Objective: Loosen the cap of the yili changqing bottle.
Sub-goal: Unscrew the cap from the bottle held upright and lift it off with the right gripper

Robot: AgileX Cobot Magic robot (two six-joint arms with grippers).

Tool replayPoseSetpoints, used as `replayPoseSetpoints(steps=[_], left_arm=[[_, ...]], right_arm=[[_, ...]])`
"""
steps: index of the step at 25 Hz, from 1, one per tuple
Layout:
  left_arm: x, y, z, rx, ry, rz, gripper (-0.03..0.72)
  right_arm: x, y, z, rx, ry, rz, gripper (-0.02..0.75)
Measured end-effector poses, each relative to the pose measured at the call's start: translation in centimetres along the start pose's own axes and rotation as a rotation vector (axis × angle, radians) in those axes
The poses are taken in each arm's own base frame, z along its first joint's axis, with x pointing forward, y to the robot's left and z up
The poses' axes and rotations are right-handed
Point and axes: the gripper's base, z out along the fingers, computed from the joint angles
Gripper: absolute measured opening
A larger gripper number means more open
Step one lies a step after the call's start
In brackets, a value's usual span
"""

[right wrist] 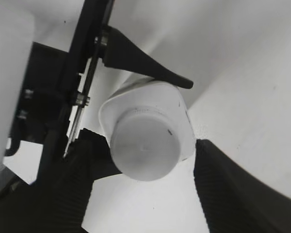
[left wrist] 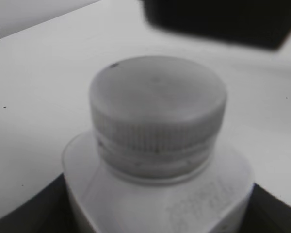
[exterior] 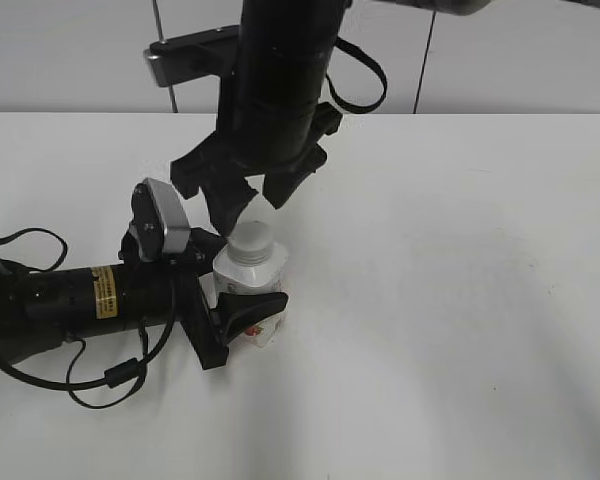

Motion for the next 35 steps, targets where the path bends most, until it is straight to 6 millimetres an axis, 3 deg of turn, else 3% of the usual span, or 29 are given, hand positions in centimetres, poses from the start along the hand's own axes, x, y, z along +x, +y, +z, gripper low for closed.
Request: replayPoseSetpoints(steps=[6,10,15,23,27,32,35], left_arm=[[0.0,0.0,0.0,0.0,0.0,0.0,0.479],[0.0,0.0,0.0,0.0,0.0,0.0,0.479],[0.0,0.0,0.0,0.0,0.0,0.0,0.479],[0.0,0.0,0.0,-0.001,-0.001,0.0,0.478],[0.0,0.0,0.0,-0.001,-0.001,0.0,0.478],[0.0,0.0,0.0,-0.001,0.0,0.0,0.478],[0.0,0.0,0.0,-0.001,0.0,0.0,0.478]], right_arm=[[0.2,-0.3,2.2,0.0,0.072,0.005,0.511],[0.2,-0.4,2.3,0.011,0.073,-0.002,0.498],[0.2,-0.4,2.2,0.008,0.077,-0.01,0.387],[0.2,-0.4,2.2,0.005,0.077,-0.069,0.386],[0.2,-0.4,2.2,-0.002,0.078,-0.267,0.386],[0.2,-0.4,2.2,-0.018,0.078,-0.729,0.386],[0.1,-0.4,2.1,-0.021,0.075,-0.841,0.386]])
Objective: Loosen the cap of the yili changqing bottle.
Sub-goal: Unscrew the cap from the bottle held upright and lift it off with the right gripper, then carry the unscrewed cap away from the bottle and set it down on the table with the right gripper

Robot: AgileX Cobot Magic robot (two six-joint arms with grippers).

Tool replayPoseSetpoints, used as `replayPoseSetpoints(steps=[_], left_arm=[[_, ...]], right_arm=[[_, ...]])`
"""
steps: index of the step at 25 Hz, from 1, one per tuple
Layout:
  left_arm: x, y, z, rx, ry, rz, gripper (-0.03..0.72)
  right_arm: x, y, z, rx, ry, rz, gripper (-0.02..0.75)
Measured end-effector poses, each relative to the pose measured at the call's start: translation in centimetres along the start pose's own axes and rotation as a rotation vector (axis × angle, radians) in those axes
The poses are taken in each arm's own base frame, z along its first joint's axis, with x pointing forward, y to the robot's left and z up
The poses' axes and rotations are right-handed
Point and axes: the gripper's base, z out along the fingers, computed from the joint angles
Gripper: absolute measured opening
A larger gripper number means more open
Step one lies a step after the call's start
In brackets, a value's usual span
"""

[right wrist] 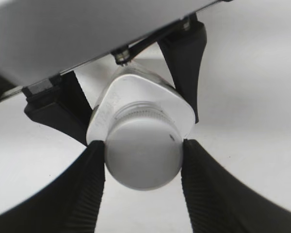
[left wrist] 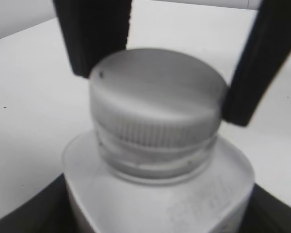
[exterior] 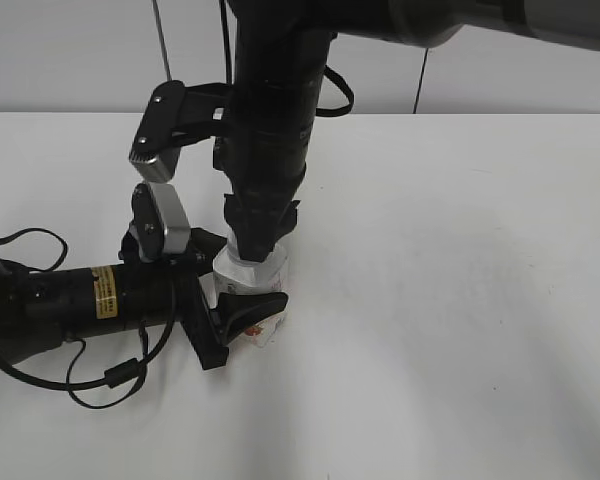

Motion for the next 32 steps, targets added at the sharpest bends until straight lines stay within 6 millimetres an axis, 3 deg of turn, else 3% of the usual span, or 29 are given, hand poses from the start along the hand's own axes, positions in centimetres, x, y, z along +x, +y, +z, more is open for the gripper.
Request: replayPoseSetpoints(steps=[6,11,13,16,19,21,27,32], left_arm=[[0.0,0.0,0.0,-0.001,0.0,-0.004,0.478],[0.0,0.0,0.0,-0.001,0.0,-0.004,0.478],[0.0,0.0,0.0,-0.001,0.0,-0.004,0.478],[0.0,0.0,0.0,-0.002,0.0,-0.004,0.478],[0.0,0.0,0.0,-0.002,0.0,-0.004,0.478],[0.0,0.0,0.0,-0.002,0.0,-0.004,0.478],[0.0,0.0,0.0,-0.002,0.0,-0.004,0.478],[0.0,0.0,0.0,-0.003,0.0,-0.004,0.478]], right_arm=[[-0.3,-0.2,-0.9,0.018,-0.015,-0.032,0.386],[-0.6,0.1,-4.0,0.073,-0.062,-0.02,0.386],[-0.5,0.2,-5.4,0.099,-0.079,0.072,0.386],[0.1,-0.3,-6.0,0.127,-0.078,0.387,0.386],[1.5,-1.4,-6.2,0.176,-0.07,0.784,0.386],[2.3,-2.1,-6.3,0.201,-0.071,0.937,0.386],[5.2,-3.8,-7.4,0.233,-0.084,1.075,0.386],[11.2,-5.6,-8.1,0.247,-0.044,1.216,0.386]])
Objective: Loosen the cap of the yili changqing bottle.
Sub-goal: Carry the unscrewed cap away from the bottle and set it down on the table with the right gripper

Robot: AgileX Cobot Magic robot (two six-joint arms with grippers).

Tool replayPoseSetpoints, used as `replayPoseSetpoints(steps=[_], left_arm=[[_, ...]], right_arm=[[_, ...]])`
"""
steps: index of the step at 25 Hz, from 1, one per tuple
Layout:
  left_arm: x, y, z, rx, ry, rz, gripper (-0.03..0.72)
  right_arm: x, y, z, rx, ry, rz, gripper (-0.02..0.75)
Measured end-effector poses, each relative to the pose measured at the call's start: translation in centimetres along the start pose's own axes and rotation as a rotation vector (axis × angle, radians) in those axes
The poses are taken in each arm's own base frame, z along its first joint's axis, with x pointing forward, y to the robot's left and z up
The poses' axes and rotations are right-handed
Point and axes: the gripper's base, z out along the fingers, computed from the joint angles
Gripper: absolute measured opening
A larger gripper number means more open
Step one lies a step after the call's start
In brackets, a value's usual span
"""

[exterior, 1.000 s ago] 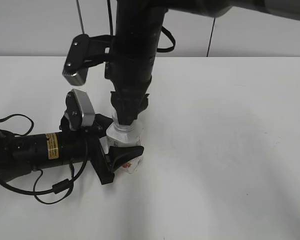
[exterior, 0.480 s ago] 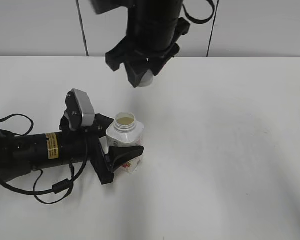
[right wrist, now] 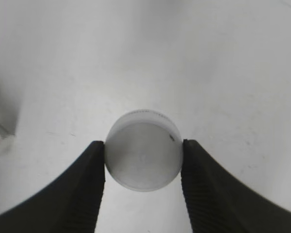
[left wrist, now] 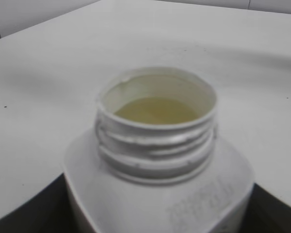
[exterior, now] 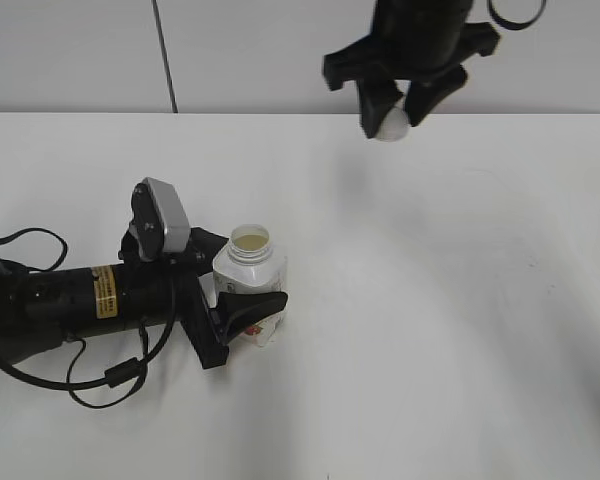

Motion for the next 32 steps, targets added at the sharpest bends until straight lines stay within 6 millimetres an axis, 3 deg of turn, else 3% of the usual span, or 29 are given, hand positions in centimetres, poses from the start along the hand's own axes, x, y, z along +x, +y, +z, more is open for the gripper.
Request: replayPoseSetpoints(steps=[4,6,10,14,23,32], left_arm=[[0.0,0.1,0.0,-0.006,-0.001,-0.003,0.478],[0.0,0.1,0.0,-0.006,-0.001,-0.003,0.478],[0.0,0.1,0.0,-0.007,-0.001,-0.003,0.478],[0.0,0.1,0.0,-0.007,-0.003,-0.003,0.478],[0.0,0.1,0.0,-0.006,-0.004,-0.003,0.477],[-0.1,0.0,0.0,-0.006,-0.005,-0.003,0.477]], right_arm=[[2.6,-4.8,0.9,0.036,0.091,0.102,0.386],[3.9,-6.3,1.4,0.047,0.114,0.136,0.386],[6.5,-8.5,4.1,0.053,0.131,0.192,0.386],[8.5,-9.0,7.0,0.026,0.128,0.211,0.386],[9.8,-9.0,12.7,0.013,0.114,0.214,0.386],[9.7,-9.1,13.8,0.015,0.098,0.213,0.386]])
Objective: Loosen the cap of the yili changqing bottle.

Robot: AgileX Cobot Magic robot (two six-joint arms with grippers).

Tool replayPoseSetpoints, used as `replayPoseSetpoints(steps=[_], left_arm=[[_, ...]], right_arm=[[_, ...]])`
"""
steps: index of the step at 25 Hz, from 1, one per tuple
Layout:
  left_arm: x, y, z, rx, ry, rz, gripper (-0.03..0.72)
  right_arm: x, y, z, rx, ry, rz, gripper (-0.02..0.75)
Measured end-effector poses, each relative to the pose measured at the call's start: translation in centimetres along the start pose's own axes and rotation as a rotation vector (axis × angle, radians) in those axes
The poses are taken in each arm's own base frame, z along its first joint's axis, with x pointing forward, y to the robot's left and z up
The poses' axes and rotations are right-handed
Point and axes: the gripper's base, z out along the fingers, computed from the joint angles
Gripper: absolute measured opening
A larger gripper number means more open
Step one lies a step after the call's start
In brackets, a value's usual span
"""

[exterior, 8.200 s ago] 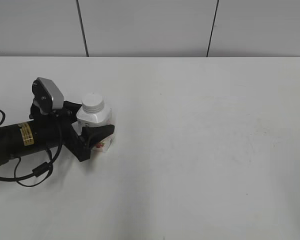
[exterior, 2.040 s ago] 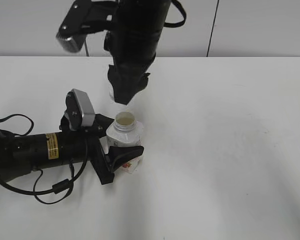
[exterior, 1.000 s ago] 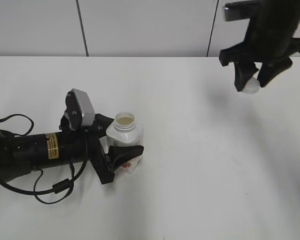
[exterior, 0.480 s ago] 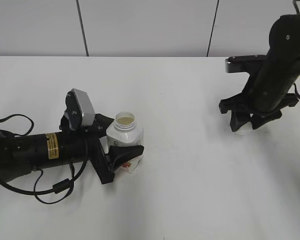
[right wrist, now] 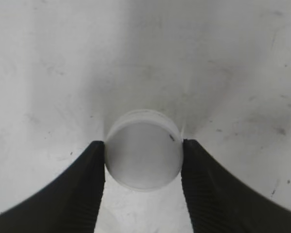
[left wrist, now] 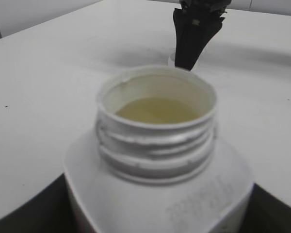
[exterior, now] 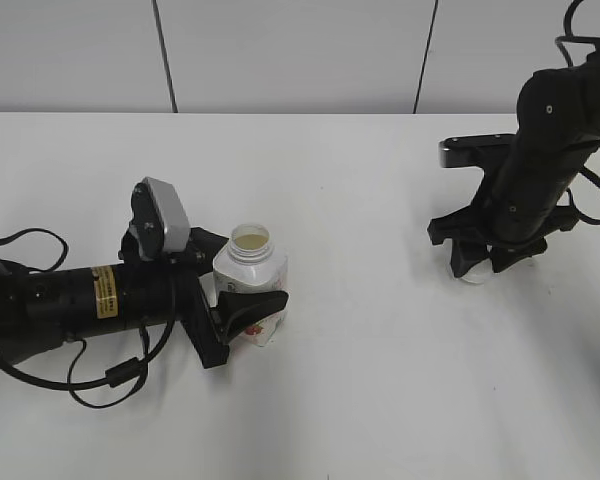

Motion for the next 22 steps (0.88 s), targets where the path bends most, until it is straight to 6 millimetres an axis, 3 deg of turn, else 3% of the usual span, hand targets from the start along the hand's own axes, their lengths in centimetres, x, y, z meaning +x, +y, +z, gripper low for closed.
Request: replayPoseSetpoints(steps=[2,5,7,11,16,22], left_arm=[[0.0,0.0,0.0,-0.001,0.0,0.0,0.477],[0.0,0.0,0.0,-0.001,0.0,0.0,0.477],[0.0,0.0,0.0,-0.001,0.0,0.0,0.477],[0.0,0.0,0.0,0.002,0.001,0.001,0.484],[0.5,0.3,-0.3,-0.007,0.04,0.001,0.587],[1.6,0.6,-2.1,-0.033,0.073,-0.041,0.589]], right_arm=[[0.0,0.0,0.0,0.0,0.001,-0.001,0.431],[0.0,0.0,0.0,0.0,0.001,-0.009,0.596],[0.0,0.0,0.0,0.0,0.002,-0.016,0.633],[0.1,0.0,0.0,0.001,0.015,-0.022,0.633],[0.3,0.0,0.0,0.001,0.036,-0.027,0.626],[0.5,0.0,-0.1,0.002,0.051,-0.03,0.613]])
